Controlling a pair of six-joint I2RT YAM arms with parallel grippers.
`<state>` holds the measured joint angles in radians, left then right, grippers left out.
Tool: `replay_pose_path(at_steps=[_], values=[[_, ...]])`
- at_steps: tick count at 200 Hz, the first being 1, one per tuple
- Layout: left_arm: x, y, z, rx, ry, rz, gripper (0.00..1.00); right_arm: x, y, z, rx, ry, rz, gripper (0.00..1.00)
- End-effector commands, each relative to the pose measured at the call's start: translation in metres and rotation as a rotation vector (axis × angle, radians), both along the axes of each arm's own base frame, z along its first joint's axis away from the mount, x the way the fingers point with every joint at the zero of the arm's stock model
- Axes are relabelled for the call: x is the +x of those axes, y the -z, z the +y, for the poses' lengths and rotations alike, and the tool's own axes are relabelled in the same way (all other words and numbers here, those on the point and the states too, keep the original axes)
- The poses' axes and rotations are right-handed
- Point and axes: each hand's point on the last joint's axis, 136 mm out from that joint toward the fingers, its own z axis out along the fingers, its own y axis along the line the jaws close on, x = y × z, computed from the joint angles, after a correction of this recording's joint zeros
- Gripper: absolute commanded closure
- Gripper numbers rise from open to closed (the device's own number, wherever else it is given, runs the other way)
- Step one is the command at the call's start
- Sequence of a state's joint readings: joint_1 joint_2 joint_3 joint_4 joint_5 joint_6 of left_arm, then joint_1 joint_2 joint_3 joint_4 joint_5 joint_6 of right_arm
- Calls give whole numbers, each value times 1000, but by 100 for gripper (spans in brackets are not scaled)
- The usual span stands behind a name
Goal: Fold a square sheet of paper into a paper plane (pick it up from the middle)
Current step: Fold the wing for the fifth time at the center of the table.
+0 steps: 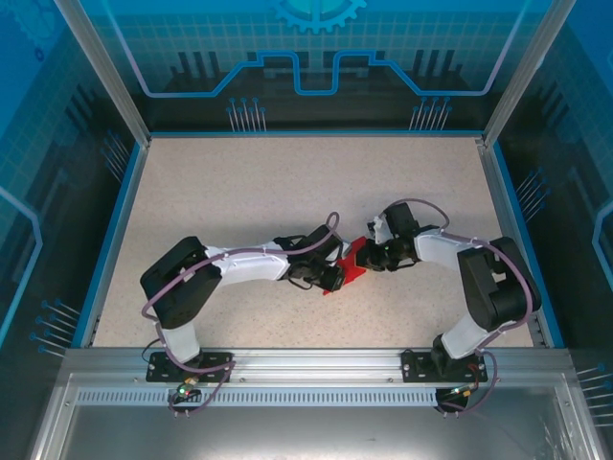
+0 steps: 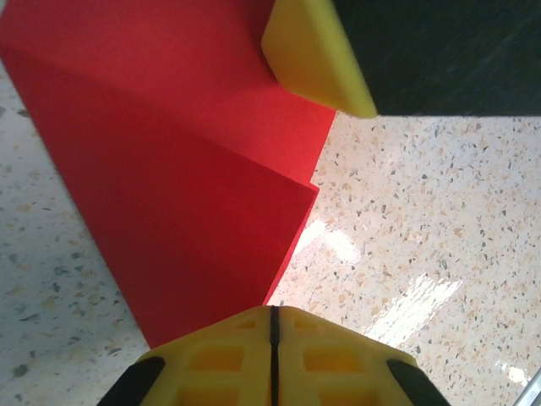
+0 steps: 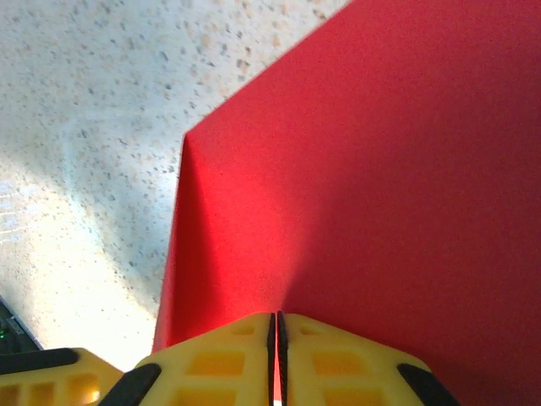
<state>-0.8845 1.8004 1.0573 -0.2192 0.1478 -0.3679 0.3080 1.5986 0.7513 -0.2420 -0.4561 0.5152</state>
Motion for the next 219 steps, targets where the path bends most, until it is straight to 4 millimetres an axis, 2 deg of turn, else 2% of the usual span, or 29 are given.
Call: replay_pose_path(at_steps=[1,40,87,176,219], values=[[-9,11,-5,-6,25,35,92,-4,-14,6,31,-22,-33,88],[-11,21,-5,-7,29,47,92,-7,-29,11,91,2,-34,88],[-14,24,-5,-25,37,41,93,-17,-27,21,205,64,42,94],[-16,29,-3,-47,48,52,93,-24,-5,40,279,77,105,98],[-14,20,-5,-67,46,43,93,-30,18,33,197,78,147,99]])
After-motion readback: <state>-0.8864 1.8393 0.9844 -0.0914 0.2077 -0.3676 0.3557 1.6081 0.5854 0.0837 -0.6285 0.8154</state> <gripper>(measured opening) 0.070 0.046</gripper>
